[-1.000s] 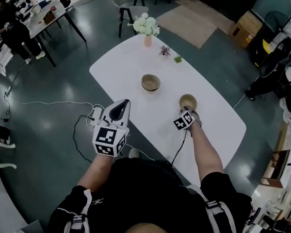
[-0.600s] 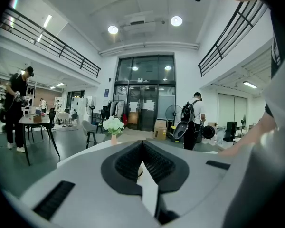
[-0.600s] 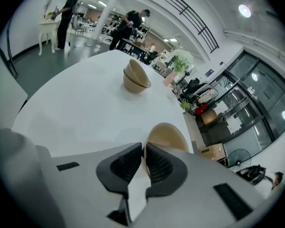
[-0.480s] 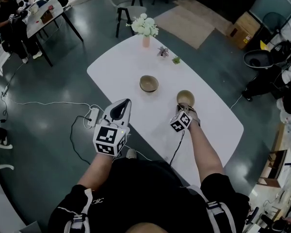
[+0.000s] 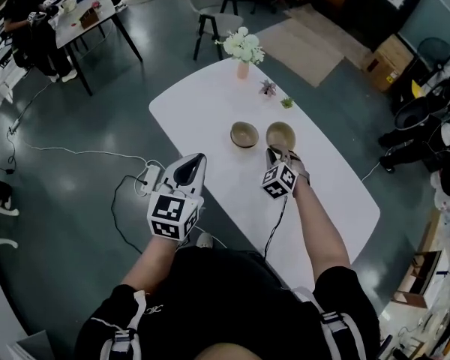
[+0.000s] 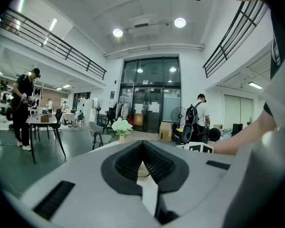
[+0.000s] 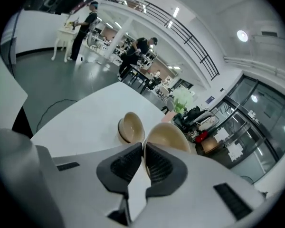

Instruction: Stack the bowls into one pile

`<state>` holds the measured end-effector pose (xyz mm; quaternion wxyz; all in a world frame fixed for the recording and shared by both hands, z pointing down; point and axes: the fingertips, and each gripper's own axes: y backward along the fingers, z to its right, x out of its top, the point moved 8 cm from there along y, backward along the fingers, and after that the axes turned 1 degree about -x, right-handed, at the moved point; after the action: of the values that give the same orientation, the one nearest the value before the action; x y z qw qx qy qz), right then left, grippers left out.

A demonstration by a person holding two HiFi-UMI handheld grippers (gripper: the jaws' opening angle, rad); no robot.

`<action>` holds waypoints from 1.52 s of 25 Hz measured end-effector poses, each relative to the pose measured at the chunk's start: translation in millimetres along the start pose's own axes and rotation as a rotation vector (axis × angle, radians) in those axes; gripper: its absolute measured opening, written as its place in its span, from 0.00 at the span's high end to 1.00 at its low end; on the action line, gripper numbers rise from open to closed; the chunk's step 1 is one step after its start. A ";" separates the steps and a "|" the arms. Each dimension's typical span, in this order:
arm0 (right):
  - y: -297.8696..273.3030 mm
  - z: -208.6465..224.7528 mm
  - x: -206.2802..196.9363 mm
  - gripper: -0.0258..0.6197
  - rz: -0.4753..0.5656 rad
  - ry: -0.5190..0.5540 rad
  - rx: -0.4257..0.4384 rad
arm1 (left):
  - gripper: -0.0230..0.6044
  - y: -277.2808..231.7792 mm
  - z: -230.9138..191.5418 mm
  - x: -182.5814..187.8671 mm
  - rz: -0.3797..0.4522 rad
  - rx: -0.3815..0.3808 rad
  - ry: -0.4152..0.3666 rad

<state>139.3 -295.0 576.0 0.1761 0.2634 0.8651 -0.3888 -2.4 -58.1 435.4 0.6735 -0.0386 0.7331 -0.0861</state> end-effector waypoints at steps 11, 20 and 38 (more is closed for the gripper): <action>-30.8 -33.3 77.8 0.89 0.077 0.094 0.143 | 0.94 37.8 -43.1 -0.2 0.021 0.108 0.029; -70.5 -57.8 83.1 0.89 0.010 0.117 0.217 | 0.94 40.1 -76.7 -10.1 0.004 0.148 0.053; -120.3 -58.6 84.4 0.71 -0.023 -0.163 0.282 | 0.94 11.7 -128.9 -25.6 -0.043 0.125 0.102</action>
<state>-5.3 -290.4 639.9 0.2025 0.2431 0.7878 -0.5285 -127.6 -32.7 468.4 0.6344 -0.0079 0.7586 -0.1479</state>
